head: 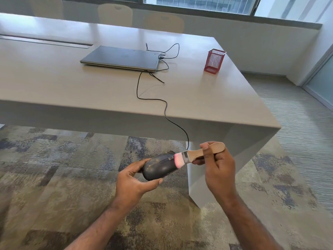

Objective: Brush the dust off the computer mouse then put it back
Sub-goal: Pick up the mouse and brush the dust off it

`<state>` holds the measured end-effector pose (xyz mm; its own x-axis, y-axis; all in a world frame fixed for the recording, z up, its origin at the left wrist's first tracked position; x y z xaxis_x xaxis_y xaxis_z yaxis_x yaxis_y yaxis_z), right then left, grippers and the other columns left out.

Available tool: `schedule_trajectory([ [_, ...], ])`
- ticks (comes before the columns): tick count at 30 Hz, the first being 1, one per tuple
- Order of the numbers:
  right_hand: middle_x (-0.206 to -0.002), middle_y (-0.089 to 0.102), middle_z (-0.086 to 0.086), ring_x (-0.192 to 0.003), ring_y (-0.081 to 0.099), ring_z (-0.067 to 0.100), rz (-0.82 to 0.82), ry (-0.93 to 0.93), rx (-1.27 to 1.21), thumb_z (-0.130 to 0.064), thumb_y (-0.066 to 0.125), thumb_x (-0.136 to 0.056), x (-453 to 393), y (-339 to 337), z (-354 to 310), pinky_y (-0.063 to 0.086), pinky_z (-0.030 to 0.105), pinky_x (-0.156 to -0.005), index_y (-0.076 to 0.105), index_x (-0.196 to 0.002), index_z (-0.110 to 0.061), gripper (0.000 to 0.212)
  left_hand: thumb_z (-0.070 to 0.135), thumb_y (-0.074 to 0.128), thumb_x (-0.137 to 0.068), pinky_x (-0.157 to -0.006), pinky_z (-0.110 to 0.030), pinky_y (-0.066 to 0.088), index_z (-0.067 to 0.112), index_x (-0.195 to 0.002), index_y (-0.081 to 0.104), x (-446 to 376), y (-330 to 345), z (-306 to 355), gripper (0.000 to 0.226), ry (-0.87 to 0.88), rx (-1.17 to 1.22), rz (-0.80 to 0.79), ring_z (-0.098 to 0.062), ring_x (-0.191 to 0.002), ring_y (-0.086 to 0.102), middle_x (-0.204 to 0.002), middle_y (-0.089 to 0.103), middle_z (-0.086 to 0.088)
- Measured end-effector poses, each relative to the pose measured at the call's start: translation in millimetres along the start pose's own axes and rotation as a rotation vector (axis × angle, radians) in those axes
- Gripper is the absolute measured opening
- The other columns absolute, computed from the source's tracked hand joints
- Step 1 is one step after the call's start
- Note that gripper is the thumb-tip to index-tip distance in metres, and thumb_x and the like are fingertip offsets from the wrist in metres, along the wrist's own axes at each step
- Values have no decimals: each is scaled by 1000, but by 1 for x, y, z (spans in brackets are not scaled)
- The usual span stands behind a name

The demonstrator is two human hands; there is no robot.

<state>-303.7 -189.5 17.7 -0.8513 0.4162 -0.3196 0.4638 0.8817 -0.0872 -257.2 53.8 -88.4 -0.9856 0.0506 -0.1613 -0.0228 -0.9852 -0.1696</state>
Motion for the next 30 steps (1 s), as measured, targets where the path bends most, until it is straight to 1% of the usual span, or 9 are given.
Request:
schedule_trajectory([
  [3, -76, 75, 2, -62, 73, 20, 26, 9, -44, -37, 57, -93, -4, -3, -2, 56, 19, -58, 65, -89, -22, 18, 46, 93, -39, -80, -7, 52, 45, -102, 73, 1, 0, 0, 66, 1, -5, -3, 1, -97, 70, -104, 76, 26],
  [6, -76, 74, 2, -63, 73, 20, -51, 11, -66, -37, 57, -94, -3, 5, -3, 57, 20, -57, 66, -91, -17, 22, 45, 93, -39, -79, -6, 51, 51, -97, 74, 1, 1, 0, 62, 5, -14, -1, 2, -96, 70, -102, 76, 27],
  [9, -73, 73, 3, -63, 72, 18, -127, 27, -8, -36, 57, -95, -6, 13, 2, 57, 22, -57, 66, -88, -19, 19, 45, 93, -38, -79, -5, 50, 57, -94, 74, 1, 1, 2, 60, 9, -22, -10, 3, -96, 69, -102, 75, 27],
  [12, -70, 71, 4, -61, 71, 14, -105, 22, 55, -32, 57, -97, -14, 8, 6, 55, 19, -56, 64, -86, -23, 16, 46, 93, -39, -80, -5, 51, 62, -94, 73, 3, 1, 3, 61, 15, -22, -24, 4, -97, 69, -102, 75, 27],
  [16, -71, 72, 3, -60, 72, 16, -57, 13, 86, -34, 56, -96, -20, 0, 3, 56, 20, -55, 63, -86, -24, 16, 46, 92, -39, -81, -7, 52, 47, -99, 73, 3, -2, 3, 63, 2, -25, -12, 2, -97, 70, -103, 76, 26],
  [21, -74, 73, 6, -57, 72, 19, -118, 7, -83, -35, 57, -96, -7, 20, -14, 56, 20, -54, 65, -90, -13, 24, 46, 91, -38, -82, -11, 54, 43, -102, 73, 2, 1, 4, 66, -9, -48, -12, 0, -95, 70, -102, 76, 24],
  [24, -74, 73, 6, -60, 73, 20, -229, -14, -112, -30, 58, -99, 12, 46, -19, 59, 28, -55, 65, -88, -22, 15, 45, 89, -41, -83, -10, 52, 44, -101, 73, 2, 4, 8, 62, 1, -71, -15, 3, -95, 69, -102, 76, 25],
  [27, -75, 70, 6, -67, 72, 24, -266, -70, 18, -37, 54, -100, 26, 59, -18, 61, 45, -60, 63, -90, -25, 18, 44, 89, -42, -82, -7, 51, 46, -100, 71, 3, 6, 12, 60, 2, -70, -14, 7, -98, 68, -103, 73, 31],
  [30, -75, 68, -2, -67, 68, 20, -326, -143, 144, -41, 49, -102, 37, 71, -17, 56, 47, -59, 61, -90, -22, 25, 40, 91, -44, -84, -18, 57, 40, -103, 74, 3, 9, 13, 61, -10, -64, -18, 3, -99, 70, -104, 74, 26],
])
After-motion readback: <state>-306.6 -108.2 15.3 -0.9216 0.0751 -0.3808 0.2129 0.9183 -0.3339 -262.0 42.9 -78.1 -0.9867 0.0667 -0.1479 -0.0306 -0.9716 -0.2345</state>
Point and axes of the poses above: each hand's wrist, its own x-axis away from the middle knuckle, its own y-axis out of the palm, z = x × y, the point moved 8 cm from there along -x, towards the middle knuckle
